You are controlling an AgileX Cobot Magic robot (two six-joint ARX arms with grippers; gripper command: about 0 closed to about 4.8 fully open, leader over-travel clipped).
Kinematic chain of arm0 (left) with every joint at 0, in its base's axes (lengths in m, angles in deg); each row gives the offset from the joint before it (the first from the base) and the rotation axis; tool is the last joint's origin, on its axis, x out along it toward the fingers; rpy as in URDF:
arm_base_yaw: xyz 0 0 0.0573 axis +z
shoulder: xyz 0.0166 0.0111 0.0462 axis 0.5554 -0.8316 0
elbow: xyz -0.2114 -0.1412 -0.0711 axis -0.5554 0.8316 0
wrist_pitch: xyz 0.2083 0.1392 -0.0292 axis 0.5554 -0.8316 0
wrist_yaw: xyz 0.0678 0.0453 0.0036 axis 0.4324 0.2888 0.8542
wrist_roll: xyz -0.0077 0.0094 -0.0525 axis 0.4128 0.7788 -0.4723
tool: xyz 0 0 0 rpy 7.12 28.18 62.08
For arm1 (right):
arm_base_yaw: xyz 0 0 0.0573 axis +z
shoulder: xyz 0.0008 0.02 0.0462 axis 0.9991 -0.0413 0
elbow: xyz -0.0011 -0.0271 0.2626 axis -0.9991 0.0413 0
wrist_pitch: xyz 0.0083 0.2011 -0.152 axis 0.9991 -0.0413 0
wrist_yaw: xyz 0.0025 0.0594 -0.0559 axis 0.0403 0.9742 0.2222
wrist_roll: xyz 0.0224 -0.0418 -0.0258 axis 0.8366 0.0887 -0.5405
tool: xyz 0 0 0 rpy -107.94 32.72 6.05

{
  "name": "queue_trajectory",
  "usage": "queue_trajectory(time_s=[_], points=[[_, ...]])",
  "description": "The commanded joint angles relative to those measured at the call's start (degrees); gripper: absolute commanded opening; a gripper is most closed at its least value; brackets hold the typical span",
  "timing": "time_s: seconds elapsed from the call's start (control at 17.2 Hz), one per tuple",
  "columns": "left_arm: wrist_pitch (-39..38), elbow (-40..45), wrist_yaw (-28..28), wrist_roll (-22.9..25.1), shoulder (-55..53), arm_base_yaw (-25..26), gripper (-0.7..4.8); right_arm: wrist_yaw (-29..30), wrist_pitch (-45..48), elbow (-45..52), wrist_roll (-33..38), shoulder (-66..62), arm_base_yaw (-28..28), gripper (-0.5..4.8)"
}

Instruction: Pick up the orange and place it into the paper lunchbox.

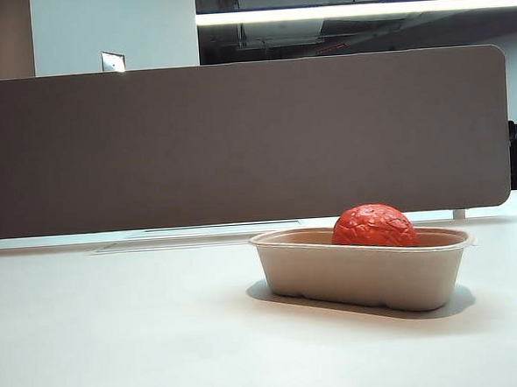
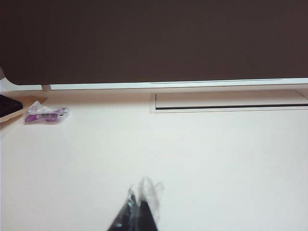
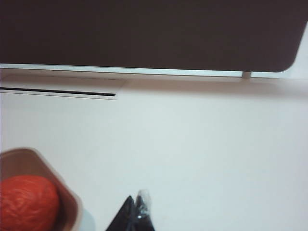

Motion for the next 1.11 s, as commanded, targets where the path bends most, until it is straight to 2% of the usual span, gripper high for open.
queue_trajectory(time_s=[0.06, 0.35, 0.76, 1.11], points=[[0.3, 0.1, -0.1, -0.3, 0.2, -0.1, 0.02, -0.5, 1.0, 3.7, 0.1, 5.8, -2.7, -0.09], [0.3, 0.1, -0.1, -0.3, 0.2, -0.1, 0.03, -1.4, -0.3, 6.5, 0.1, 11.9, -4.4, -0.09], [0.3, 0.1, -0.1, -0.4, 0.2, -0.1, 0.02, -3.4, -4.9, 6.7, 0.3, 11.8, -4.1, -0.08], [0.3, 0.1, -0.1, -0.3, 0.2, -0.1, 0.02, -5.7, -4.9, 6.7, 0.3, 11.8, -4.0, -0.08]])
